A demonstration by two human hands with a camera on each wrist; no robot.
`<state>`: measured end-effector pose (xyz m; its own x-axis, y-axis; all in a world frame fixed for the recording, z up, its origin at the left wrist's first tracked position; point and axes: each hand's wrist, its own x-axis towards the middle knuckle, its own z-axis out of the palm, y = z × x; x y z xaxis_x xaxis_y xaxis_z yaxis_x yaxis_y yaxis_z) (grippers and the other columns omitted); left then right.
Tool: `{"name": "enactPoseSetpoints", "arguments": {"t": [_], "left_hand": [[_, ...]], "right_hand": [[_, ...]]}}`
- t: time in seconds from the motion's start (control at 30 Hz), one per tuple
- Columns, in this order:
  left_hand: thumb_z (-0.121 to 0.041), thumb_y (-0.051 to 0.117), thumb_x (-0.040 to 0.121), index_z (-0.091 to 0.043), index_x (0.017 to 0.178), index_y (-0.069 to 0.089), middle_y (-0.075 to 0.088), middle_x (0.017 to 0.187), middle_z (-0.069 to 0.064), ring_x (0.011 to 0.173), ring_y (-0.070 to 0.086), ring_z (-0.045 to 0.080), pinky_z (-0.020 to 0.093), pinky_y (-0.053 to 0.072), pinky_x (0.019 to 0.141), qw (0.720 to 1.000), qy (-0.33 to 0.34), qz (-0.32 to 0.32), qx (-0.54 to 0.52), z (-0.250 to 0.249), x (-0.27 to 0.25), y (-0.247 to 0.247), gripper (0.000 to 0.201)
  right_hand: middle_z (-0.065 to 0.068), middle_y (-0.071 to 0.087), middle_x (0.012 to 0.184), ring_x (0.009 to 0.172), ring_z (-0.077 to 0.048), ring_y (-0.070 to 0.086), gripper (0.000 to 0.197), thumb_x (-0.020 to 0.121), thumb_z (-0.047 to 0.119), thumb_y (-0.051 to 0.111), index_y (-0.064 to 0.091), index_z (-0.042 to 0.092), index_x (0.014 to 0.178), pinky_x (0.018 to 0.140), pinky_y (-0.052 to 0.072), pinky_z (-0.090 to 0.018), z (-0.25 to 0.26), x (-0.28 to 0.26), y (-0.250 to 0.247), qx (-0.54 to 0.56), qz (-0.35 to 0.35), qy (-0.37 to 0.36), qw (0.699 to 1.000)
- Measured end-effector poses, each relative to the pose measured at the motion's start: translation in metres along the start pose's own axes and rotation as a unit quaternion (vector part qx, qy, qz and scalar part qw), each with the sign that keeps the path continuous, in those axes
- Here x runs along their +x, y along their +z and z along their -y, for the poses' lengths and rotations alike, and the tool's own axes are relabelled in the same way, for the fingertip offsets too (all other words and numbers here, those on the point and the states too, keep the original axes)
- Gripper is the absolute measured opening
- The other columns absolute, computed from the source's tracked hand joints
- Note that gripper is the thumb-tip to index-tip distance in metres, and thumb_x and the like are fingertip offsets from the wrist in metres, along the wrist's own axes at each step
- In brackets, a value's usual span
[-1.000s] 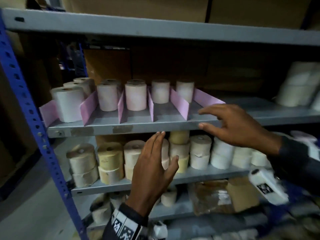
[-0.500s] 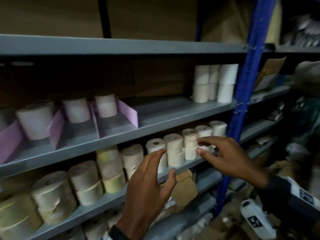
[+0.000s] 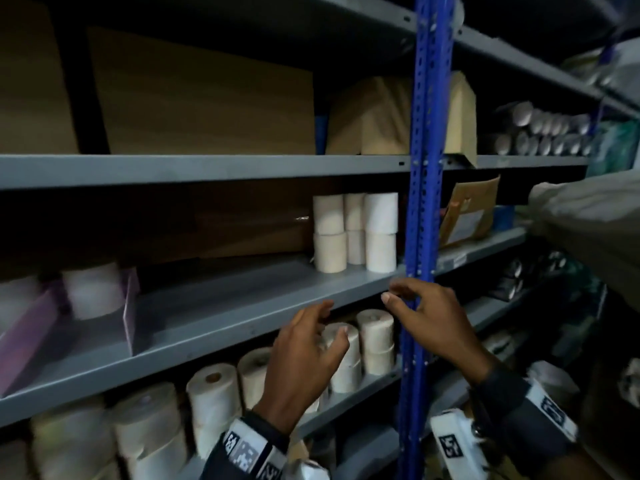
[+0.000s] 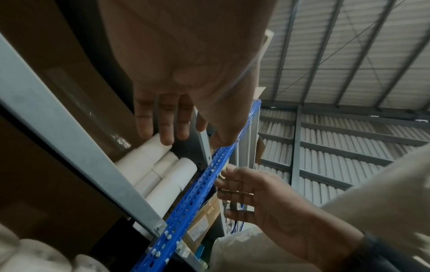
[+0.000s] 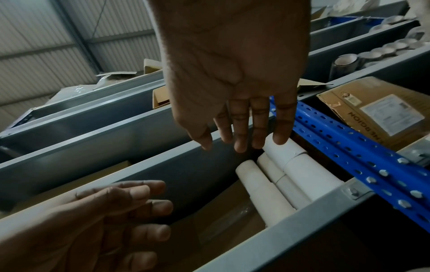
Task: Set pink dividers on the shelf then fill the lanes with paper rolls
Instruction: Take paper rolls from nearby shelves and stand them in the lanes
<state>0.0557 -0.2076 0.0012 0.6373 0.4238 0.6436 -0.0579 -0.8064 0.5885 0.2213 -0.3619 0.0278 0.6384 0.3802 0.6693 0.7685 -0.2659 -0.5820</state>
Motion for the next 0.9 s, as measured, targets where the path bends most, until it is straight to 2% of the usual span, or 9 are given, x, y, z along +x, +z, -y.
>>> {"name": "enactPoseSetpoints", "arguments": {"t": [0.07,0.13,0.23,0.37,0.5,0.57,0.67,0.8,0.9], "left_hand": [[-0.037,0.073,0.092,-0.028,0.134,0.062,0.067,0.123,-0.01,0.098,0.065,0.004,0.027,0.055,0.087,1.0,-0.011,0.009,-0.009,0.003,0.027,0.012,0.045],[-0.04,0.072,0.092,-0.027,0.135,0.061,0.067,0.122,-0.009,0.098,0.065,0.005,0.028,0.057,0.086,1.0,-0.016,0.011,-0.006,0.008,0.057,0.02,0.046],[-0.041,0.072,0.091,-0.024,0.133,0.062,0.07,0.119,-0.006,0.099,0.067,0.009,0.037,0.058,0.089,1.0,-0.024,0.004,0.0,0.021,0.104,0.03,0.047],[-0.045,0.071,0.09,-0.021,0.134,0.06,0.07,0.117,-0.002,0.102,0.067,0.014,0.041,0.058,0.092,0.999,-0.031,0.013,0.02,0.047,0.167,0.042,0.052],[-0.045,0.075,0.086,-0.02,0.131,0.061,0.073,0.118,0.002,0.108,0.069,0.021,0.04,0.056,0.095,0.999,-0.045,0.023,0.012,0.078,0.232,0.052,0.054],[-0.04,0.077,0.086,-0.022,0.126,0.062,0.074,0.118,0.004,0.11,0.07,0.023,0.039,0.056,0.096,0.996,-0.066,0.056,-0.037,0.092,0.264,0.06,0.046],[-0.025,0.083,0.086,-0.008,0.135,0.059,0.068,0.132,0.01,0.122,0.065,0.026,0.048,0.054,0.104,0.984,-0.094,0.075,-0.134,0.109,0.303,0.074,0.058],[-0.027,0.083,0.086,-0.009,0.139,0.059,0.068,0.132,0.007,0.122,0.064,0.023,0.04,0.052,0.104,0.987,-0.072,0.069,-0.124,0.129,0.337,0.094,0.061],[-0.033,0.08,0.089,-0.011,0.145,0.053,0.063,0.135,0.005,0.125,0.06,0.019,0.031,0.047,0.105,0.99,-0.061,0.077,-0.102,0.138,0.35,0.103,0.066]], "right_hand": [[0.008,0.075,0.094,0.09,-0.005,0.069,0.026,0.084,0.035,0.073,0.074,0.021,0.105,0.086,0.054,-0.024,-0.007,0.023,0.008,0.007,-0.006,0.007,1.0],[0.007,0.074,0.096,0.092,-0.009,0.069,0.028,0.084,0.038,0.071,0.073,0.022,0.108,0.086,0.055,-0.029,-0.012,0.048,0.018,0.017,0.001,0.01,1.0],[0.008,0.073,0.103,0.095,-0.008,0.067,0.037,0.084,0.045,0.069,0.071,0.022,0.114,0.085,0.054,-0.028,-0.02,0.088,0.035,0.007,0.019,-0.003,1.0],[0.005,0.071,0.117,0.101,-0.009,0.065,0.044,0.086,0.047,0.067,0.067,0.02,0.122,0.084,0.048,-0.022,-0.024,0.146,0.054,-0.023,0.045,-0.039,0.998],[-0.002,0.063,0.129,0.117,-0.018,0.059,0.051,0.087,0.05,0.062,0.062,0.019,0.128,0.096,0.05,-0.034,-0.021,0.207,0.074,-0.08,0.062,-0.071,0.992],[-0.008,0.061,0.128,0.118,-0.025,0.057,0.052,0.087,0.05,0.061,0.062,0.016,0.126,0.097,0.049,-0.038,-0.019,0.238,0.085,-0.128,0.072,-0.085,0.985],[-0.014,0.064,0.116,0.111,-0.03,0.059,0.046,0.086,0.05,0.062,0.066,0.013,0.113,0.09,0.051,-0.037,-0.017,0.278,0.1,-0.166,0.09,-0.086,0.978],[-0.016,0.061,0.129,0.121,-0.033,0.055,0.057,0.091,0.057,0.053,0.06,0.013,0.127,0.098,0.048,-0.037,-0.023,0.315,0.121,-0.219,0.133,-0.075,0.964],[-0.011,0.048,0.148,0.135,-0.029,0.045,0.067,0.094,0.06,0.046,0.046,0.015,0.144,0.111,0.038,-0.038,-0.026,0.33,0.135,-0.252,0.18,-0.071,0.948]]}}
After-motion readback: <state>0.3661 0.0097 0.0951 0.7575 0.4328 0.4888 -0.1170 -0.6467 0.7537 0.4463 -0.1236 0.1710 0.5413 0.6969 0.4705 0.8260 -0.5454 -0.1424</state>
